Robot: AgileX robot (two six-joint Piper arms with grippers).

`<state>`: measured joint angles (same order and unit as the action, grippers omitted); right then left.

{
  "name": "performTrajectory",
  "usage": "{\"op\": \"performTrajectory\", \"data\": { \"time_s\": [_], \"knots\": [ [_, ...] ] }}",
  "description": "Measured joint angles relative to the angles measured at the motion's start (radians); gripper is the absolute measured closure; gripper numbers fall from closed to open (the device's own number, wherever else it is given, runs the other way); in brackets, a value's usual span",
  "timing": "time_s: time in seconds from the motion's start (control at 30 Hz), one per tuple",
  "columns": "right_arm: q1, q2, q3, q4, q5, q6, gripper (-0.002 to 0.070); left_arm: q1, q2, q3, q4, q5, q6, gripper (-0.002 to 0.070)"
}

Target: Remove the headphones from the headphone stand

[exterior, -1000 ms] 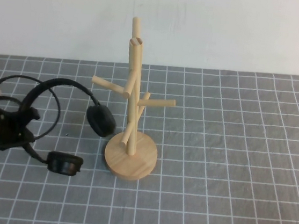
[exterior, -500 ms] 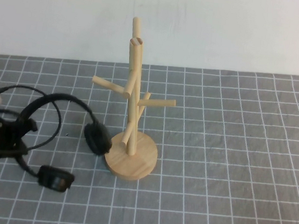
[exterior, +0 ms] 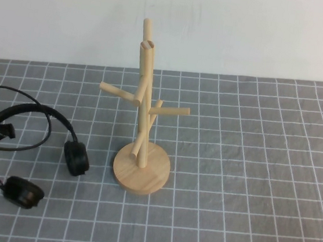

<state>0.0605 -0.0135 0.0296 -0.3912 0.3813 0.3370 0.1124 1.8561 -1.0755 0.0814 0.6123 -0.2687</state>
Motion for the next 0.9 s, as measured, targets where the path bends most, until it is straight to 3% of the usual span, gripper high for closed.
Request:
{"op": "performTrajectory", "data": {
  "time_s": [0.27,0.37,0.5,0.63,0.7,0.77,0.9],
  "knots": [
    [0.000,0.000,0.000,0.000,0.000,0.000,0.0684,0.000,0.000,-0.004,0.055,0.019,-0.025,0.0597],
    [0.000,0.000,0.000,0.000,0.000,0.000,0.0684,0.000,0.000,-0.006,0.059,0.019,-0.027,0.0488],
    [0.000,0.000,0.000,0.000,0.000,0.000,0.0684,0.000,-0.003,-0.006,0.061,0.021,-0.027,0.0292],
    [0.000,0.000,0.000,0.000,0.000,0.000,0.0684,0.000,-0.056,-0.006,0.061,0.021,-0.025,0.0223],
    [0.000,0.000,0.000,0.000,0.000,0.000,0.0684,-0.002,-0.112,-0.006,0.061,0.017,-0.023,0.0233],
    [0.000,0.000,0.000,0.000,0.000,0.000,0.0684,-0.002,-0.197,-0.006,0.061,-0.007,-0.023,0.0298],
    [0.000,0.000,0.000,0.000,0.000,0.000,0.0684,-0.002,-0.406,-0.006,0.071,-0.059,-0.023,0.0564]
  ]
}}
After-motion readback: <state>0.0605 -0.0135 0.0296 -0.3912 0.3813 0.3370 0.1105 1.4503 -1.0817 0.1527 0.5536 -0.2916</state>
